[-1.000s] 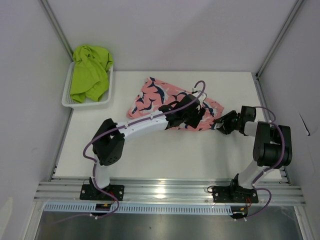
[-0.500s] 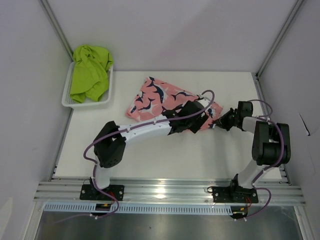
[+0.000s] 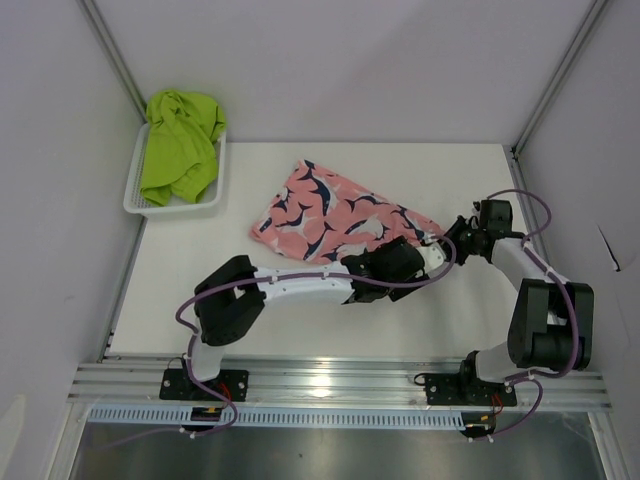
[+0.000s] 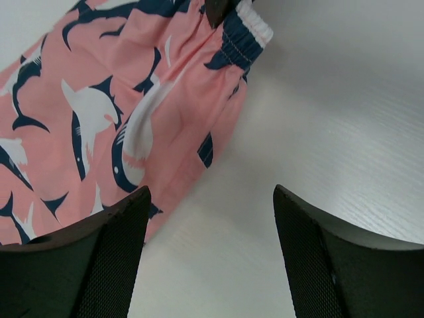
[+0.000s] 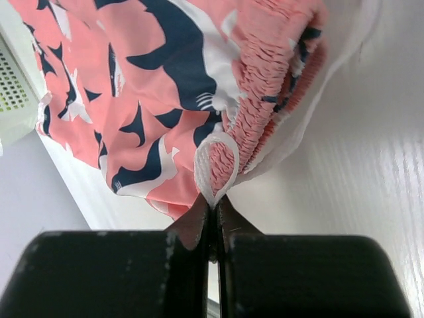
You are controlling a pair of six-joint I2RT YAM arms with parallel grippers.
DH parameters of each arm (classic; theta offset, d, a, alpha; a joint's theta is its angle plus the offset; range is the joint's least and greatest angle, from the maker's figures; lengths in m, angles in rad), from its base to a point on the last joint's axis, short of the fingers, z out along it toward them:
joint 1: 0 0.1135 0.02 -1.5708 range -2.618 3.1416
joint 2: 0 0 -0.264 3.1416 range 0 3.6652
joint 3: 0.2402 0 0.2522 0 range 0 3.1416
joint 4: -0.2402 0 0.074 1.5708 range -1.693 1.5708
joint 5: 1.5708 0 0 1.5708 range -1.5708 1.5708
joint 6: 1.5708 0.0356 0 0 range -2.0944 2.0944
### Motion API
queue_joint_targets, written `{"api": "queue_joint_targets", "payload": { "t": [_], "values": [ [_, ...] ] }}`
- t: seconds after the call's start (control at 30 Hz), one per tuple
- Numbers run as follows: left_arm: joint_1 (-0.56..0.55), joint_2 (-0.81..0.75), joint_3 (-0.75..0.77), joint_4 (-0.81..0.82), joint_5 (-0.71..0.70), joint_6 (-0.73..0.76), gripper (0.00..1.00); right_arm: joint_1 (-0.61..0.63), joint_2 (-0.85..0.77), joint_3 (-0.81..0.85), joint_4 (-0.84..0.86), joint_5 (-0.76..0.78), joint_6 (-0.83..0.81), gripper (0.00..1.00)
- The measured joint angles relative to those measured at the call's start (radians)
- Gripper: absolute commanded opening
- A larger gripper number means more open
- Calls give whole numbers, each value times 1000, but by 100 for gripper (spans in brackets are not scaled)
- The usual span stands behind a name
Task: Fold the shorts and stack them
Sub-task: Fold the shorts
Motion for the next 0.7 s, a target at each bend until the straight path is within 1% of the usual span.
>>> {"api": "queue_joint_targets", "payload": {
  "t": [0.2,0.37,0.47,0.57,0.6,0.63,0.7],
  "values": [
    [-7,29,3,60,0,28,81,8,-23,0,-53,-29,-22,0],
    [-14,122,50,67,-6,55,81,10,-23,0,-66,-49,-28,0],
    [-22,170,62,67,-8,68,79,10,-19,-1,-61,-65,-28,0],
    [-30,202,64,67,-19,78,64,10,-9,-6,-47,-87,-27,0],
    [-31,209,64,68,-26,80,47,10,-4,-11,-41,-93,-26,1],
    [-32,212,64,72,-32,77,38,10,1,-15,-38,-99,-24,1],
    [-32,212,64,77,-47,87,23,10,5,-28,-31,-110,-23,2]
  ]
}}
